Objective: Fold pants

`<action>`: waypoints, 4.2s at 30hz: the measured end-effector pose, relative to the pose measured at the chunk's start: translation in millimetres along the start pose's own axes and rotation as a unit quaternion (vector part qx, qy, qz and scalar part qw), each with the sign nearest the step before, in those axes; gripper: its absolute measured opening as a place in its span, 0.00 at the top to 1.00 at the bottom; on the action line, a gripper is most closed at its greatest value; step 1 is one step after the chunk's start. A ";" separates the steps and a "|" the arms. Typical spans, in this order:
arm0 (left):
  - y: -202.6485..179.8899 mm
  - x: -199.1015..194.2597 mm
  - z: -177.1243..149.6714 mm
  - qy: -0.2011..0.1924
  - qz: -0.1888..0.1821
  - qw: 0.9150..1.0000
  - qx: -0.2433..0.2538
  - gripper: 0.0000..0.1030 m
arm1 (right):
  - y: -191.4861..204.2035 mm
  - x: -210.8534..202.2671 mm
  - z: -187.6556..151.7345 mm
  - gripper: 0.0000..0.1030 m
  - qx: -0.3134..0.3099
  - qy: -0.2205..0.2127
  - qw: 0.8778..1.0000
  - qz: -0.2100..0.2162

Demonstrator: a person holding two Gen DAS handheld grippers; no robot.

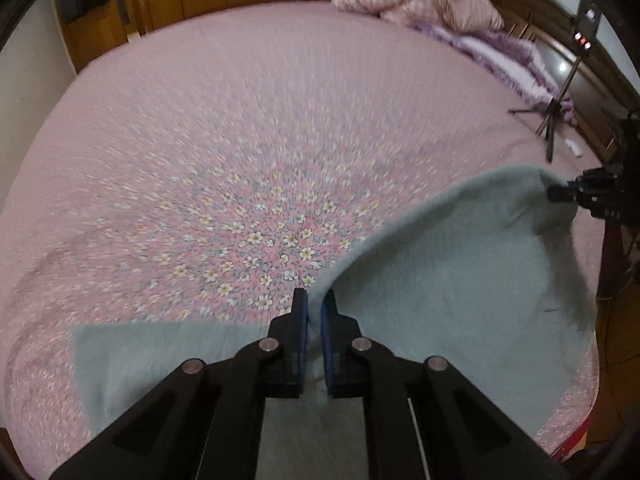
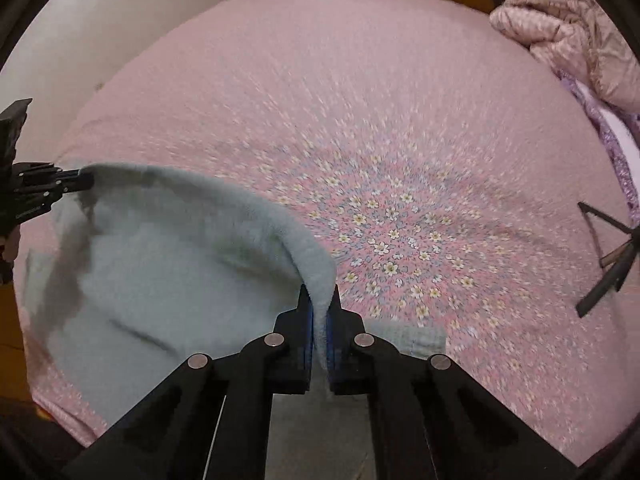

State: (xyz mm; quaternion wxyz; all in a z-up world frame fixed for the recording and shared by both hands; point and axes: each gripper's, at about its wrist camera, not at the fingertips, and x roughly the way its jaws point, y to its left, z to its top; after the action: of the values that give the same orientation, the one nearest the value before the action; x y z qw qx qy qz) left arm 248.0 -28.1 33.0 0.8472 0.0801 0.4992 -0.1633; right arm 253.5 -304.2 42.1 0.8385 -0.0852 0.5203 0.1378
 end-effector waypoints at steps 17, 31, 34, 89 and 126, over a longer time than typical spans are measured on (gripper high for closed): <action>-38.8 -85.0 -126.0 -0.064 -0.009 0.997 -0.039 0.94 | 44.1 -49.3 -123.6 0.94 -0.041 -0.028 0.998 -0.036; -35.3 -44.0 -227.4 0.010 -0.030 0.986 -0.166 0.82 | 34.0 -15.9 -206.6 0.73 0.062 -0.008 0.996 -0.061; -21.2 -49.9 -243.6 0.014 -0.017 0.981 -0.193 0.76 | 32.3 -22.6 -217.8 0.72 0.084 -0.011 0.995 -0.061; 138.3 -97.9 -309.0 -0.111 0.067 0.892 -0.434 0.93 | 21.3 -8.8 -223.3 0.48 0.369 -0.034 0.923 0.102; 125.5 -146.4 -272.6 -0.157 0.031 0.896 -0.415 0.94 | -43.2 -19.9 -240.3 0.51 0.499 -0.088 0.851 0.138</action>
State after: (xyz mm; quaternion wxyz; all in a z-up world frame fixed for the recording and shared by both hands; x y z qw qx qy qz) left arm 3.7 199.4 23.9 0.8754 -0.2903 0.3792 0.0744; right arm 54.8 -416.8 -46.8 0.7826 0.4301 0.4497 -0.0196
